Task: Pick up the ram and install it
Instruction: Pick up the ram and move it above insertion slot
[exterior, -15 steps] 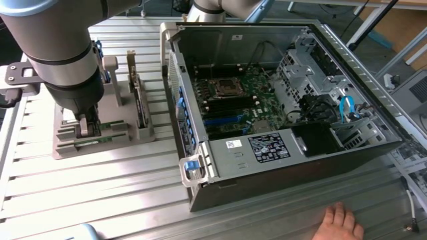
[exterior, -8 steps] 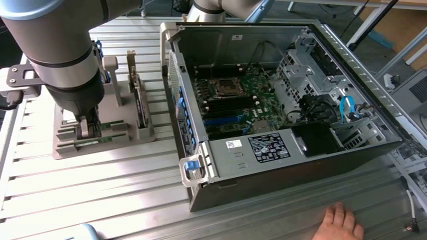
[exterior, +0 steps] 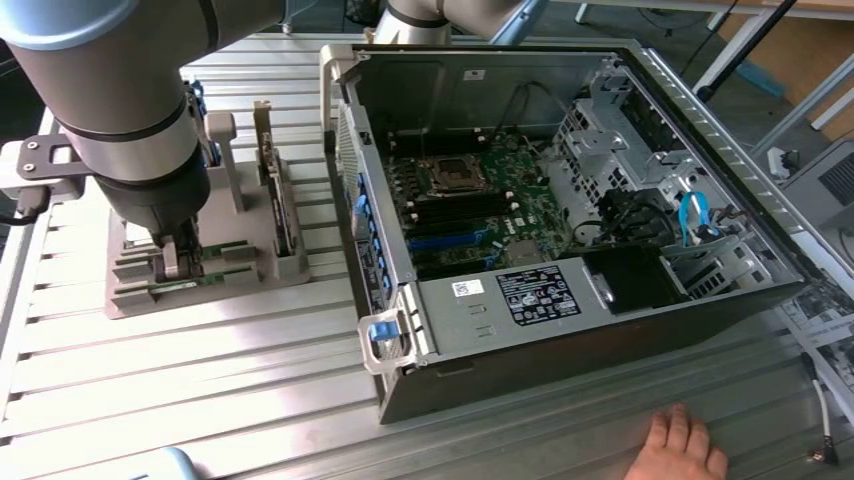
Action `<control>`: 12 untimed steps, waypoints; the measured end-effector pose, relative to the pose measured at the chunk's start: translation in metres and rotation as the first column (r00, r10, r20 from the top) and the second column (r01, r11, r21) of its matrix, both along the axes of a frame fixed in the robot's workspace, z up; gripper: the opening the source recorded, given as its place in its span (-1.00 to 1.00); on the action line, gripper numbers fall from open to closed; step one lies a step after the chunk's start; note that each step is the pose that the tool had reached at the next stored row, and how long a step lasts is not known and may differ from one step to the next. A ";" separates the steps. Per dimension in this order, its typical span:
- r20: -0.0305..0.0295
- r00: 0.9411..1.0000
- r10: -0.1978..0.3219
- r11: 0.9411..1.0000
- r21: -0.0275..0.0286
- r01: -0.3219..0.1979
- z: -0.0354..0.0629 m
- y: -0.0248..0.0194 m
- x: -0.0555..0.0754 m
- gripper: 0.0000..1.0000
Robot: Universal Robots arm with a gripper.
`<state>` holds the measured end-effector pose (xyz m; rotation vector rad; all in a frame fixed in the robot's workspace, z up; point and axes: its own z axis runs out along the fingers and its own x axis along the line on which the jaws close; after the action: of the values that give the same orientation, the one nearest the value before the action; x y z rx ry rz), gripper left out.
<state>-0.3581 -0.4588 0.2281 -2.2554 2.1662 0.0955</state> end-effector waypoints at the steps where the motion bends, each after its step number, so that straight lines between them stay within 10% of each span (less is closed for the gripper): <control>1: 0.000 1.000 0.000 1.000 0.000 0.000 0.0000 0.0000 0.000 -0.38; 12: 0.000 1.000 0.000 1.000 0.000 0.000 -0.0010 0.0000 0.006 -0.38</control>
<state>-0.3519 -0.4587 0.2271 -2.2551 2.1660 0.0953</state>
